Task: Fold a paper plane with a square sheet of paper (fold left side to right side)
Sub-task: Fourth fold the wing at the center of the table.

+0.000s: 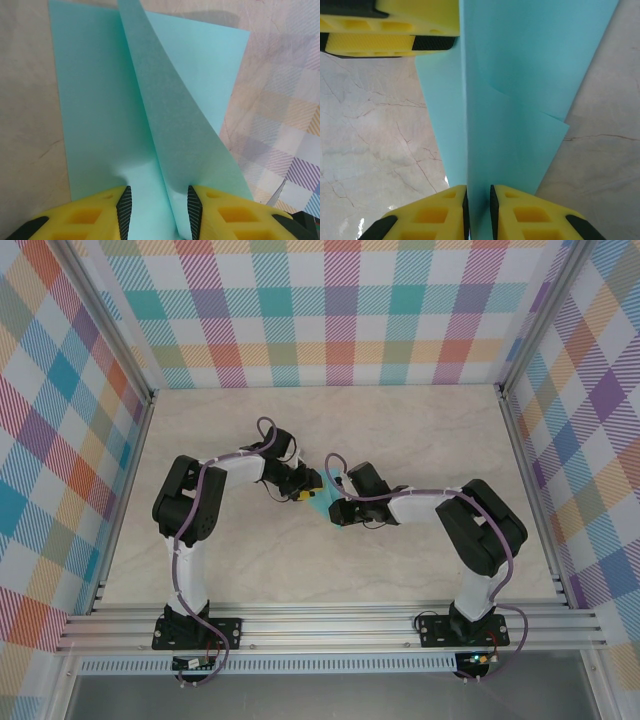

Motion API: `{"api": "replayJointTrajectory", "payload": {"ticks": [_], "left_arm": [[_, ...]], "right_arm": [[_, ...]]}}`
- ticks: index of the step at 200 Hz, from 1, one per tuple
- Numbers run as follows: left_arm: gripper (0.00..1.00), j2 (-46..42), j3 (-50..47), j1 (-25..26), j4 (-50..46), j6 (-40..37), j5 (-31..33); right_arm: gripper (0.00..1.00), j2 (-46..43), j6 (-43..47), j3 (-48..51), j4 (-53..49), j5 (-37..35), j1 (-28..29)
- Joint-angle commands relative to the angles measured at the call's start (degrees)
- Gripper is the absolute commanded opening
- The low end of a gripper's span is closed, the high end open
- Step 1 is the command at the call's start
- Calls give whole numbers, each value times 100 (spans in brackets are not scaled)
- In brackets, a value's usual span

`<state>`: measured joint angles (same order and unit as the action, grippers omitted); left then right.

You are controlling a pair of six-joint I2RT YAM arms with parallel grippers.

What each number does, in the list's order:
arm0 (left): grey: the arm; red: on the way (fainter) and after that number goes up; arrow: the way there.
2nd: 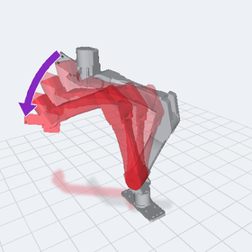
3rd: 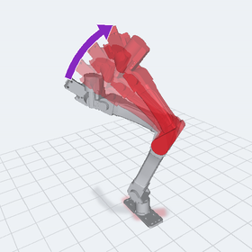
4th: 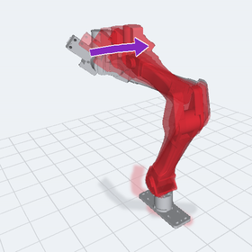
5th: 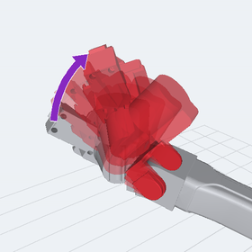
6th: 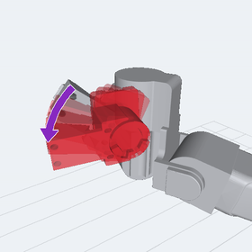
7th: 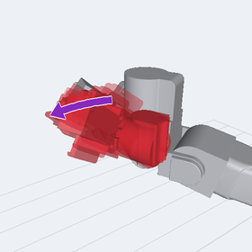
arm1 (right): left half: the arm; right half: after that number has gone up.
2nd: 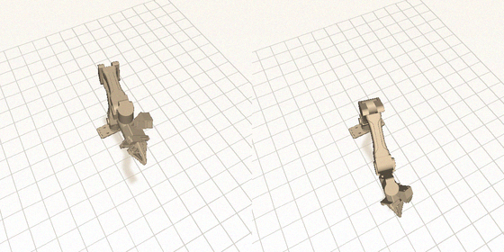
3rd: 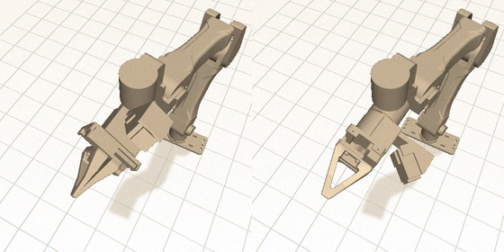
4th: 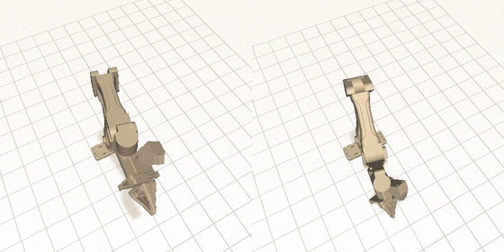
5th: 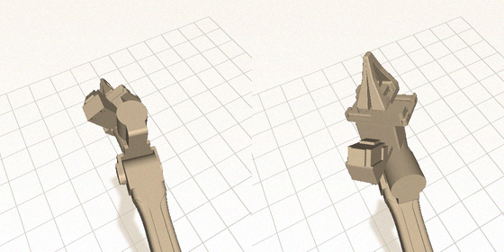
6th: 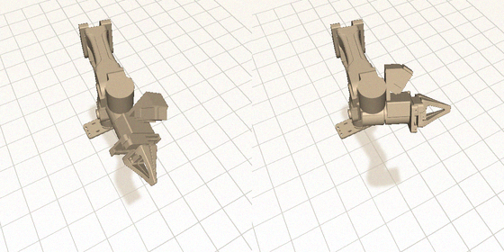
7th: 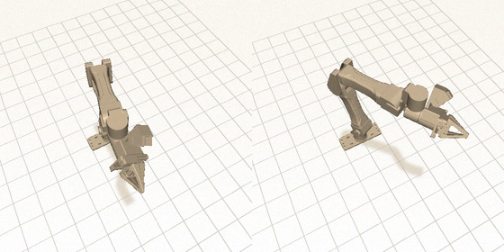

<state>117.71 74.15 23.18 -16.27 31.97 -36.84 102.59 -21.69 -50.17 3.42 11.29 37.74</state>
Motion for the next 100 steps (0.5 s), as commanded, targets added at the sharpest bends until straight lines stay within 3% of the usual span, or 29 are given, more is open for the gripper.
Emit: {"api": "replayJointTrajectory", "payload": {"ticks": [1,100], "left_arm": [[37,217,132,131,-16,7,63],[37,243,166,142,-131,0,124]], "right_arm": [[19,26,-37,34,-40,118,-48],[32,-401,-2,-259,-265,433,-235]]}}
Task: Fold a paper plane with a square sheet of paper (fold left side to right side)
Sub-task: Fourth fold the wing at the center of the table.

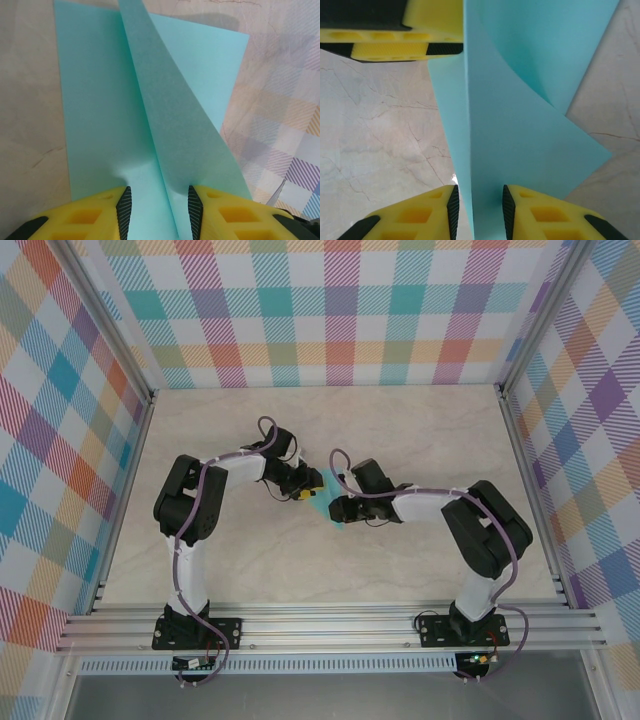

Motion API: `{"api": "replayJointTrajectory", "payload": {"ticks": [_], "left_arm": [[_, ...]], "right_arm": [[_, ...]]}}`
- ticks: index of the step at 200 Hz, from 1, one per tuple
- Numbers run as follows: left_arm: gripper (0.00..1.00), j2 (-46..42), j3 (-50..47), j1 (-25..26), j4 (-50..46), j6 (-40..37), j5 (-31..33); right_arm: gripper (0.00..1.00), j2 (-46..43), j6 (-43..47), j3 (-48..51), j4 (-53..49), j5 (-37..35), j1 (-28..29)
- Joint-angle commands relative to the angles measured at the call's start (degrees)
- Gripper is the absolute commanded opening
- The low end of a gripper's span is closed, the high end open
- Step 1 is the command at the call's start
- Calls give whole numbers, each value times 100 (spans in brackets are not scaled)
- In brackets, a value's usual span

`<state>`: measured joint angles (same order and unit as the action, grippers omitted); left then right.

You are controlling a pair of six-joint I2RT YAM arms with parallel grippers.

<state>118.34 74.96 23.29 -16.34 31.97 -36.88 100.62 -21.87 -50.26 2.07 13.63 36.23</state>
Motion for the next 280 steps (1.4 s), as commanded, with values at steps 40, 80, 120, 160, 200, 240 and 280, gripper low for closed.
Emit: {"api": "replayJointTrajectory", "payload": {"ticks": [40,80,120,160,200,240,280], "left_arm": [[37,153,77,132,-133,3,146],[37,143,80,132,-133,-2,149],[38,154,101,128,-137,-7,139],[38,143,102,127,-155,-18,146],[39,121,90,131,-168,-33,138],[41,-17,-43,132,-135,-83,122],[42,-44,-140,132,-71,-93,34]], "right_arm": [[35,98,36,-549,-230,371,-138],[41,71,202,-494,-480,109,-108],[41,337,232,-631,-612,34,21],[35,532,210,-792,-626,137,76],[18,589,201,-828,-588,193,73],[5,503,81,-633,-259,464,-36],[4,545,-107,-421,125,837,-137]]}}
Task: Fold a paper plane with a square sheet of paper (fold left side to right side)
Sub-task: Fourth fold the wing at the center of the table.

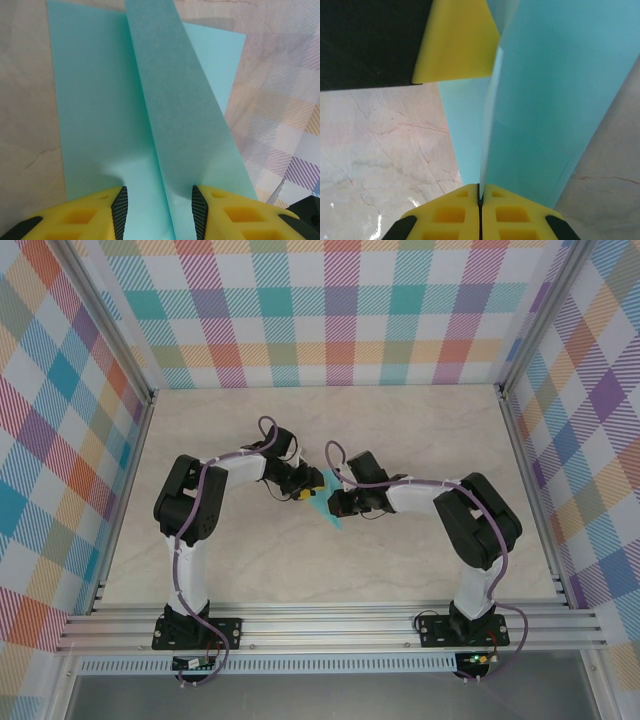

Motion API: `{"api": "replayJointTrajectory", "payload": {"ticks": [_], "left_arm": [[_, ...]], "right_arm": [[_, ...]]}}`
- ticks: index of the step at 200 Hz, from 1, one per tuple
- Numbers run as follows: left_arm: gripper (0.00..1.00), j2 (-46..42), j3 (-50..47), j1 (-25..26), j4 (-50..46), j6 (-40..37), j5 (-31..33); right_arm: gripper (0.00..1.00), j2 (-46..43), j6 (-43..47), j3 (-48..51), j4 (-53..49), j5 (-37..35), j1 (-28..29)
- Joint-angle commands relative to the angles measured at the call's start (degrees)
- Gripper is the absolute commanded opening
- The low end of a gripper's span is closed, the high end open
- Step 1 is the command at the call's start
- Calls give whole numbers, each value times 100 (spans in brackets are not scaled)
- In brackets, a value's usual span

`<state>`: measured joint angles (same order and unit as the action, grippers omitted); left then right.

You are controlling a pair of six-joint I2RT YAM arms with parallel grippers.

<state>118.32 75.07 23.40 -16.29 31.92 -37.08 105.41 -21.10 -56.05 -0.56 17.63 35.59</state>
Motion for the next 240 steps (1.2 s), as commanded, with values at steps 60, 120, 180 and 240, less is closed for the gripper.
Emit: {"api": "replayJointTrajectory", "payload": {"ticks": [60,120,180,240], "left_arm": [[42,-568,-351,112,-67,-92,79],[48,-528,-267,276,-13,18,-168],[49,-281,-208,410,-14,71,-133],[43,-81,-146,437,-87,69,95]], "right_arm": [[3,82,-394,434,776,695,-246],[3,138,-596,551,1050,853,-349],[2,204,-689,573,1087,884,-395],[2,331,-824,604,1225,1040,-492]]}}
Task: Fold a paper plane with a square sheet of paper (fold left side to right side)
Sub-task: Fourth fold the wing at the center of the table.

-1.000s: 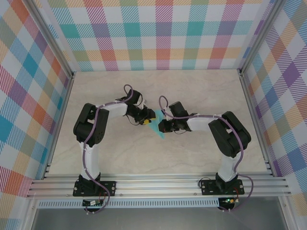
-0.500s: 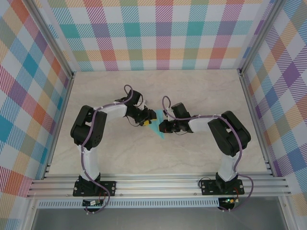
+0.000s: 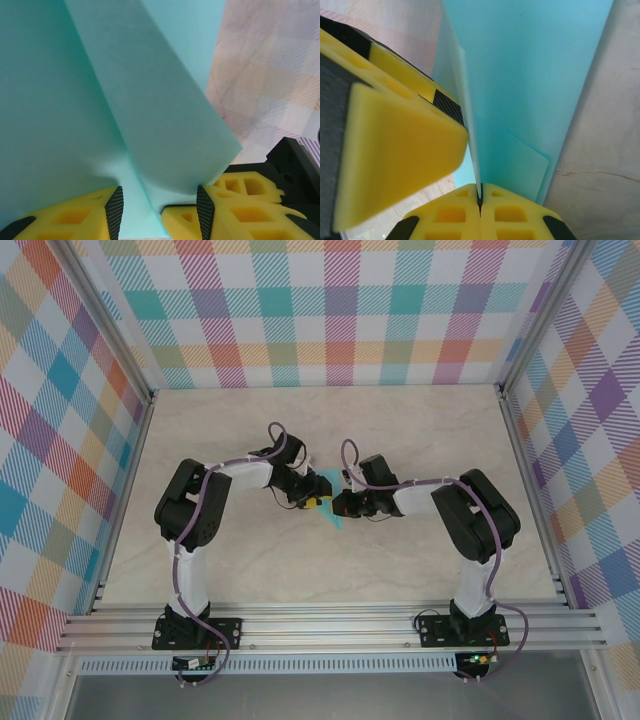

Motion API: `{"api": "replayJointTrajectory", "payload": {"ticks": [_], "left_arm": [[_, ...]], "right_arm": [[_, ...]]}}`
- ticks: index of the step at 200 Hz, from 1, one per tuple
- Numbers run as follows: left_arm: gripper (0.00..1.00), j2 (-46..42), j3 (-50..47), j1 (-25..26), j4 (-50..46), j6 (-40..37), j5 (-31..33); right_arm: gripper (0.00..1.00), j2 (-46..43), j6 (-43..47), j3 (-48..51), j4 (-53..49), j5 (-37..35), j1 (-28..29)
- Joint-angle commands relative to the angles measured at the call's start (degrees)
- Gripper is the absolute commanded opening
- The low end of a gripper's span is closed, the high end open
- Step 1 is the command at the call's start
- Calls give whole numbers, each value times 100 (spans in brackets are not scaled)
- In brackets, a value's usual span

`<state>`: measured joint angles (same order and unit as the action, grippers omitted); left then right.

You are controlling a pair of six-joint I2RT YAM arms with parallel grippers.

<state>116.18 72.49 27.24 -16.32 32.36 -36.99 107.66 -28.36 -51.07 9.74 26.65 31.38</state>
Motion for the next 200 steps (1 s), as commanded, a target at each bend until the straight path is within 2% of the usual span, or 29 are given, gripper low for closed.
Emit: {"api": "replayJointTrajectory", "payload": {"ticks": [1,43,76,137,200], "left_arm": [[43,133,114,48,-79,20,91],[43,198,143,53,-128,32,192],[39,255,156,52,-278,-9,347],[38,357,172,53,-377,13,498],[38,361,187,53,-425,12,526]], "right_arm": [[2,106,-95,106,195,138,-70],[2,150,-108,88,186,169,-85],[4,153,-108,76,195,206,-84],[14,39,-95,87,277,300,-83],[17,-60,-81,130,345,358,-97]]}}
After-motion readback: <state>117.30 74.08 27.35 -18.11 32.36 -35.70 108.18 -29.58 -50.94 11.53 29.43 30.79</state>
